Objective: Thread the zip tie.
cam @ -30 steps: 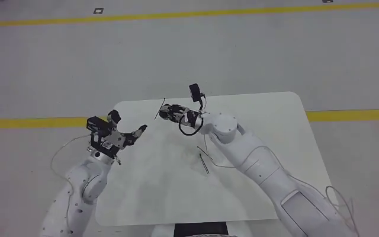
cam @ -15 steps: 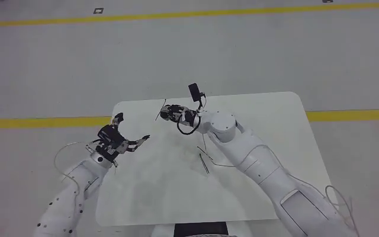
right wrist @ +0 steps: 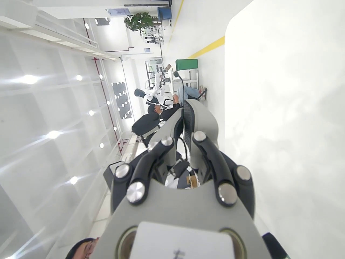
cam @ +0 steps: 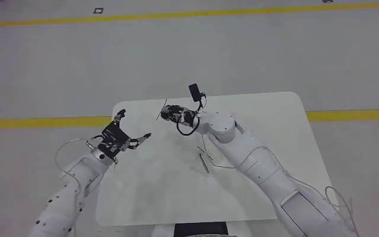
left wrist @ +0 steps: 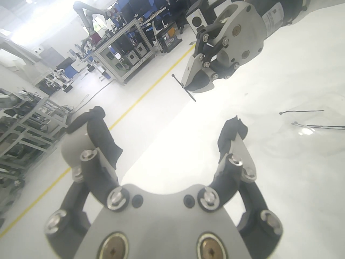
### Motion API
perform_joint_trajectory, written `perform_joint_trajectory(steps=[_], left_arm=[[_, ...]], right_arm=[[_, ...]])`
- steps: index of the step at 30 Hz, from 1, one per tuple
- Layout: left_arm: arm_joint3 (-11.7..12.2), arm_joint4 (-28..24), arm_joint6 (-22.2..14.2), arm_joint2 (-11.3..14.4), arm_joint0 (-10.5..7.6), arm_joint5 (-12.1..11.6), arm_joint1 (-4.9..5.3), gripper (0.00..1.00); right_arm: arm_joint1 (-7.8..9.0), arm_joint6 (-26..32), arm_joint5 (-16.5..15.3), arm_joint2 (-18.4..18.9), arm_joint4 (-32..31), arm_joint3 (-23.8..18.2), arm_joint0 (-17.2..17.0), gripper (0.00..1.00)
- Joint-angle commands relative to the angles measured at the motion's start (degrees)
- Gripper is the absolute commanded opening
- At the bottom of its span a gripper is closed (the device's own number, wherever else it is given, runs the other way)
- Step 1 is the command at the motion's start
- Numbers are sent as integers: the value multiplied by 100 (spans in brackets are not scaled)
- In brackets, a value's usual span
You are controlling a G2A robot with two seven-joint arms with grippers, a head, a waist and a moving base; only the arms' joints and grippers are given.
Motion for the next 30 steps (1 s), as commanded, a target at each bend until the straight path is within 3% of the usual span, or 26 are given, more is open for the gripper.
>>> perform_joint_trajectory(steps=[1,4,5,8,11,14,24,30], left_arm=[[-113,-1,-60,116,-37,209,261,100],[-158,-1,11,360,-106,518,642,100],[-154,-1,50,504,-147,650,822,100],[-92,-1,171,908,-266,1049,1234,100],[13,-1,291,1355,-420,1500,1603,100],[85,-1,488,1791,-619,1797,1906,100],[85,-1,488,1791,-619,1797,1906,100],[89,-86,407,1833,-662,1836,1857,100]], right_arm=[[1,-24,114,4,-75,-84,-7,0],[5,-70,251,42,-135,-198,-27,0],[9,-100,310,68,-163,-248,-36,0],[21,-153,436,128,-232,-355,-73,0],[29,-144,534,181,-251,-430,-110,0],[33,-81,602,232,-198,-473,-140,0],[33,-81,602,232,-198,-473,-140,0],[33,-81,602,232,-198,-473,-140,0]])
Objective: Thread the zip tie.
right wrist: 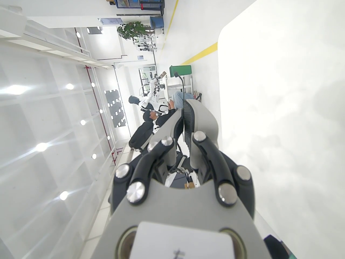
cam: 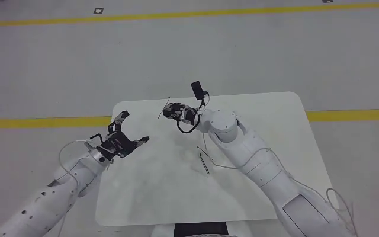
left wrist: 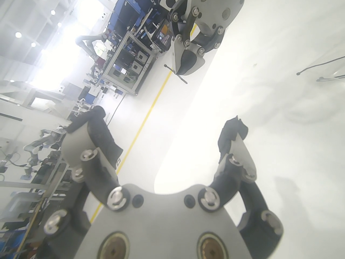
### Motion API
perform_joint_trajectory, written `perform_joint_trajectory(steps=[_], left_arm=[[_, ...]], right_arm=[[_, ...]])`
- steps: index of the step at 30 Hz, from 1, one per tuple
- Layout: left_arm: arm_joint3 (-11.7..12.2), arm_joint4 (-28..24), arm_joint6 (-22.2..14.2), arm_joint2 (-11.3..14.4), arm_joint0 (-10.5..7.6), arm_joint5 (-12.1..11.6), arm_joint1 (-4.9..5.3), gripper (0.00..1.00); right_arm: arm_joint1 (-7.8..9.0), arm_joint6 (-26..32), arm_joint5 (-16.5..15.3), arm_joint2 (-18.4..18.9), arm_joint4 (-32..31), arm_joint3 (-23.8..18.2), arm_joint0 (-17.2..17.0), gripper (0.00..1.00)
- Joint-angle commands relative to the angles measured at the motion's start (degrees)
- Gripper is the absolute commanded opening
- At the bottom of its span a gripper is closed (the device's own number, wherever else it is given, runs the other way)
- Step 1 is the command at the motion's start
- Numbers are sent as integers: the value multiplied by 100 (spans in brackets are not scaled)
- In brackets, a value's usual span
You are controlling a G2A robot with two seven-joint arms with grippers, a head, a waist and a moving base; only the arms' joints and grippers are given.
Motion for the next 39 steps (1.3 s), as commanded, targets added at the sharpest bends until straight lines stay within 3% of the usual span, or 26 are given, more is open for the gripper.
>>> perform_joint_trajectory(steps=[1,19,23,28,39], left_arm=[[0,1,3,-1,1,-1,1,100],[-3,4,-4,2,-3,-5,-2,100],[-6,86,-114,137,-200,-192,9,100],[-45,86,-385,627,-630,-176,228,100],[-45,86,-385,627,-630,-176,228,100]], right_arm=[[0,0,0,0,0,0,0,0],[0,0,0,0,0,0,0,0],[0,0,0,0,0,0,0,0],[0,0,0,0,0,0,0,0],[0,0,0,0,0,0,0,0]])
